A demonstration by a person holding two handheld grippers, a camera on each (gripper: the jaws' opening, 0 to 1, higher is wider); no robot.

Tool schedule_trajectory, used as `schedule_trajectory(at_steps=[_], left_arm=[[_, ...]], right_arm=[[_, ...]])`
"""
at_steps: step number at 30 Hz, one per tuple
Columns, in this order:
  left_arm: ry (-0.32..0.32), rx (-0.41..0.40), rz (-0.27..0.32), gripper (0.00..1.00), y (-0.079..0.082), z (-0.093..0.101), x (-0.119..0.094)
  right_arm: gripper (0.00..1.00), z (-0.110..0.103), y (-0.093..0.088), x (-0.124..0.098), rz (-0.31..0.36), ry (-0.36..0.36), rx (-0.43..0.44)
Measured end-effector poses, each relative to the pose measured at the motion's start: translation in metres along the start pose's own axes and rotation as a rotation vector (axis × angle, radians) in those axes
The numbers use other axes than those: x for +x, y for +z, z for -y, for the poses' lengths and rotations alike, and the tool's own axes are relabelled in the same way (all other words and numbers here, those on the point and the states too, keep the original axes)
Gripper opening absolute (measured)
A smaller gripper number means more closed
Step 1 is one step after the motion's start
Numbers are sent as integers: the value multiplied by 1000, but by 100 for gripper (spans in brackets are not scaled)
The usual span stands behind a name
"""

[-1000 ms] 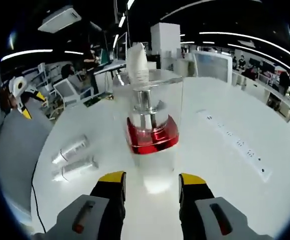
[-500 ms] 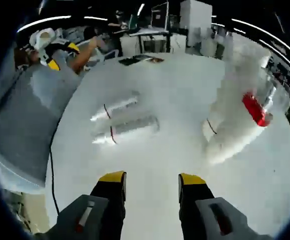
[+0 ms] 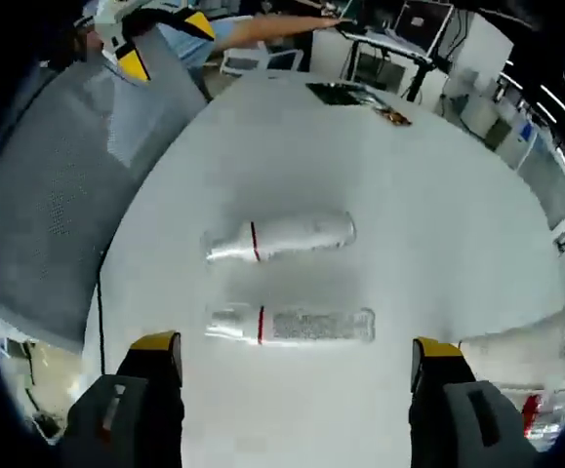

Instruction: Arrange the skincare products in the storage area until every visible bottle or jar stands upright without overlapping.

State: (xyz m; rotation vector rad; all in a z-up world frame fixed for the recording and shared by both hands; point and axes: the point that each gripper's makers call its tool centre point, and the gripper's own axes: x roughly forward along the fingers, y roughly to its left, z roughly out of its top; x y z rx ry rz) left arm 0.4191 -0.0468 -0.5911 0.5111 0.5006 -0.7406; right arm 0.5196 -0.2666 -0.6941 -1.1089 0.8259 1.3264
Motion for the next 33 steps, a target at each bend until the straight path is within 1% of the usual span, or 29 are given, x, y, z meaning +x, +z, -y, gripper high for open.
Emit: schedule_trajectory(at_steps=[2, 3, 4, 5, 6, 8, 9, 11, 13, 15, 16, 18, 21, 22, 24, 26, 27, 31, 33], left_arm=[[-4, 3, 0, 45, 0, 1, 0], [-6, 7, -2, 45, 0, 1, 1], [-6, 7, -1, 45, 0, 1, 1], [-7, 7, 0, 45, 0, 1, 1], [-6, 6, 0, 45, 0, 1, 0], [-5, 5, -2, 45, 0, 1, 1], [-4, 5, -1, 45, 0, 1, 1], [-2, 4, 1, 45, 0, 0, 0], [1, 3, 1, 45, 0, 0, 0], [4, 2, 2, 45, 0, -1, 0], [5, 2, 2, 45, 0, -1, 0], [6, 2, 1, 44, 0, -2, 0], [6, 2, 3, 44, 0, -2, 0], [6, 2, 2, 44, 0, -2, 0], [4, 2, 1, 44, 0, -1, 0], [4, 3, 3, 44, 0, -1, 0], [4, 2, 3, 43, 0, -1, 0], [8, 3, 5, 43, 0, -2, -1], [7, 3, 5, 42, 0, -2, -1]], right_arm=[[91, 0, -1, -2, -58, 16, -119], [89, 0, -1, -2, -78, 30, -187], [86, -1, 0, -2, -89, 45, -236], [84, -2, -1, 0, -108, 65, -313], [82, -4, -2, 1, -124, 73, -362], [74, -9, -5, 4, -167, 113, -477], [71, -13, -10, 7, -195, 149, -543], [67, -11, -21, 11, -284, 161, -632], [61, -15, -23, 16, -303, 187, -703], [52, -17, -24, 20, -318, 206, -747], [49, -19, -24, 22, -320, 215, -773], [48, -22, -25, 26, -332, 220, -790], [37, -25, -25, 29, -341, 233, -815], [35, -26, -26, 29, -342, 242, -824], [33, -23, -24, 27, -345, 236, -819], [23, -22, -25, 27, -352, 237, -816], [20, -22, -25, 27, -352, 239, -818], [19, -22, -27, 27, -347, 233, -788], [18, -23, -28, 27, -348, 230, -787]])
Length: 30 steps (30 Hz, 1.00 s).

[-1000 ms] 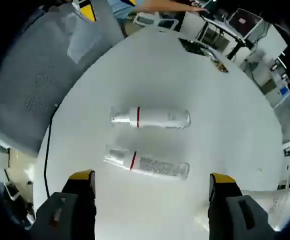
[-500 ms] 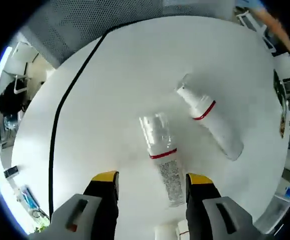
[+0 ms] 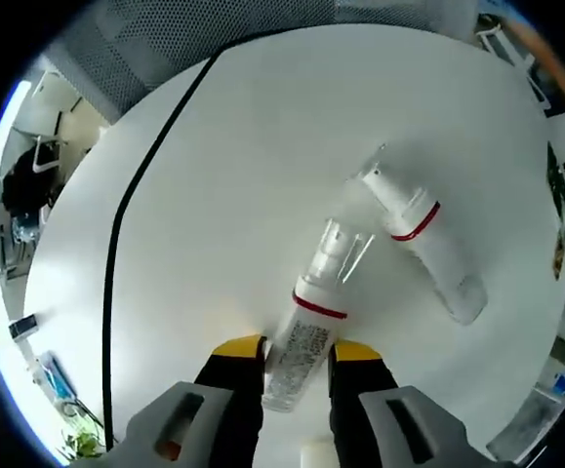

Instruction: Arrange the skincare products in the storage area until every visible bottle or jar stands upright without overlapping.

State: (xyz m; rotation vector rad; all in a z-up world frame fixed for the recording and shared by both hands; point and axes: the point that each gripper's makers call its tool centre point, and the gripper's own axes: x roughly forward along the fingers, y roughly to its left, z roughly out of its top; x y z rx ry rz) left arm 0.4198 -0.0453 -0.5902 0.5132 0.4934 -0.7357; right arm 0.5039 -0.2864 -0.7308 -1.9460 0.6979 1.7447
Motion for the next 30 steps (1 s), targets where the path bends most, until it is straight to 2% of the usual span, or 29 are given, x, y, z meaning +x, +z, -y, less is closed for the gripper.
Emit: schedule_trajectory(at_steps=[5, 11, 18, 21, 26, 30], left_arm=[[-1, 1, 2, 41, 0, 0, 0], [-2, 4, 4, 40, 1, 1, -1], [-3, 3, 12, 39, 2, 0, -2], [-4, 4, 15, 39, 3, 1, -2], [-13, 7, 22, 38, 4, 3, -3], [-16, -2, 20, 35, 3, 2, -4]], right_arm=[[15, -2, 0, 0, 1, -17, 23], [13, -7, -8, -2, -16, -56, 135], [12, -18, -10, -11, 23, -103, 349], [12, -24, -10, -14, 34, -113, 406], [12, -31, -8, -25, 78, -174, 575], [12, -28, -5, -40, 128, -248, 710]])
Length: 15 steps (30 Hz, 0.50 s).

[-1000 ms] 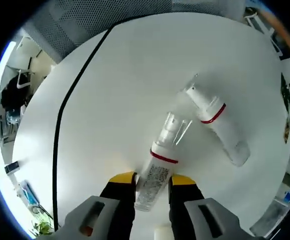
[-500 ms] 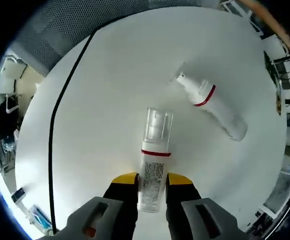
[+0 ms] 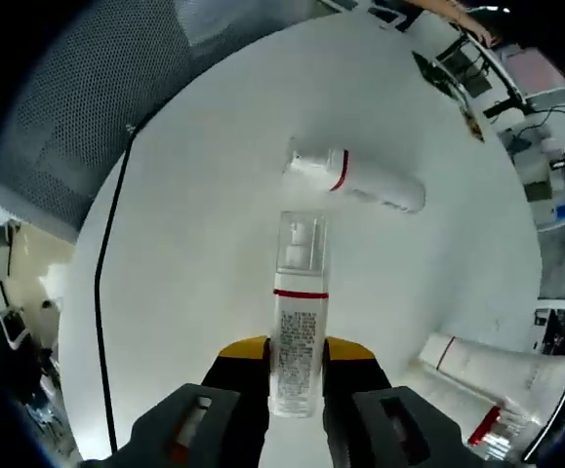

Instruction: Arrange the skincare products in the storage area until every visible bottle or jar stands upright without overlapping.

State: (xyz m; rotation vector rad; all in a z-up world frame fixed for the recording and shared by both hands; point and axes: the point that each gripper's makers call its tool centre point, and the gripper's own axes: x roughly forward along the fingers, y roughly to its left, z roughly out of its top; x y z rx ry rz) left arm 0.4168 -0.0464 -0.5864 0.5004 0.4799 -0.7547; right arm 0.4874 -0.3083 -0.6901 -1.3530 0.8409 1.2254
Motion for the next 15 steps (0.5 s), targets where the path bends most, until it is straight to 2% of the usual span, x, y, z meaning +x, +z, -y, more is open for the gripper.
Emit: schedule_trajectory(at_steps=[6, 7, 12, 13, 14, 15], left_arm=[[-10, -8, 6, 34, -1, 0, -1], [-13, -13, 9, 34, -1, 0, -1], [-34, -26, 4, 34, -2, 4, 0], [-41, -25, 2, 34, -2, 6, 1], [-44, -23, 1, 34, -2, 6, 1], [-47, -21, 2, 34, -2, 7, 1]], right_arm=[[12, 14, 28, -32, 180, -127, 283], [12, 17, 38, -42, 235, -153, 354], [12, 20, 72, -74, 404, -230, 507], [12, 19, 82, -81, 459, -241, 537], [12, 20, 84, -84, 472, -247, 544], [12, 20, 93, -94, 532, -271, 595]])
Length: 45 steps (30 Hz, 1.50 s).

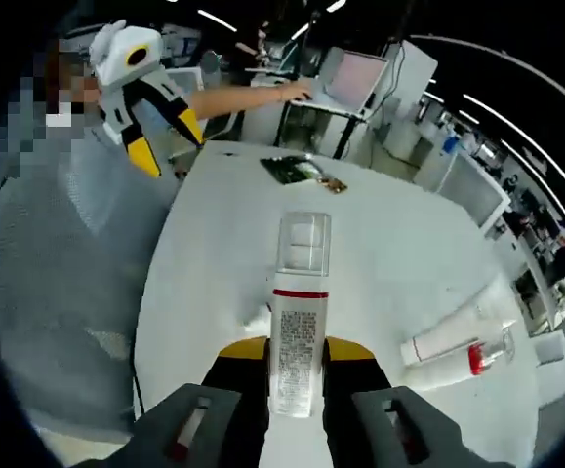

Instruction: Arrange the skincare products in the storage area until every visible bottle or jar stands upright without overlapping.

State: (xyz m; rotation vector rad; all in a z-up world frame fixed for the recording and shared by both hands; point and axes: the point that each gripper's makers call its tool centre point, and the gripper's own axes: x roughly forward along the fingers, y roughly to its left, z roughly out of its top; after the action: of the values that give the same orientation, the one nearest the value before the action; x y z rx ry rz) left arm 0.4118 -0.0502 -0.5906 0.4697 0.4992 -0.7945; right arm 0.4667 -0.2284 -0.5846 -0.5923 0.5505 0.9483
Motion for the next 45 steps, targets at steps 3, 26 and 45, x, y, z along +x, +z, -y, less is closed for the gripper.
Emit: schedule_trajectory(at_steps=[3, 26, 45], left_arm=[[-4, -4, 3, 34, 1, 0, 0], [-379, -429, 309, 45, 103, 58, -9], [-327, -651, 307, 19, 114, 54, -2]], right_arm=[[12, -7, 18, -10, 101, -22, 99], [12, -65, 94, -53, 592, 37, 525], [13, -105, 99, -16, 309, -2, 235]])
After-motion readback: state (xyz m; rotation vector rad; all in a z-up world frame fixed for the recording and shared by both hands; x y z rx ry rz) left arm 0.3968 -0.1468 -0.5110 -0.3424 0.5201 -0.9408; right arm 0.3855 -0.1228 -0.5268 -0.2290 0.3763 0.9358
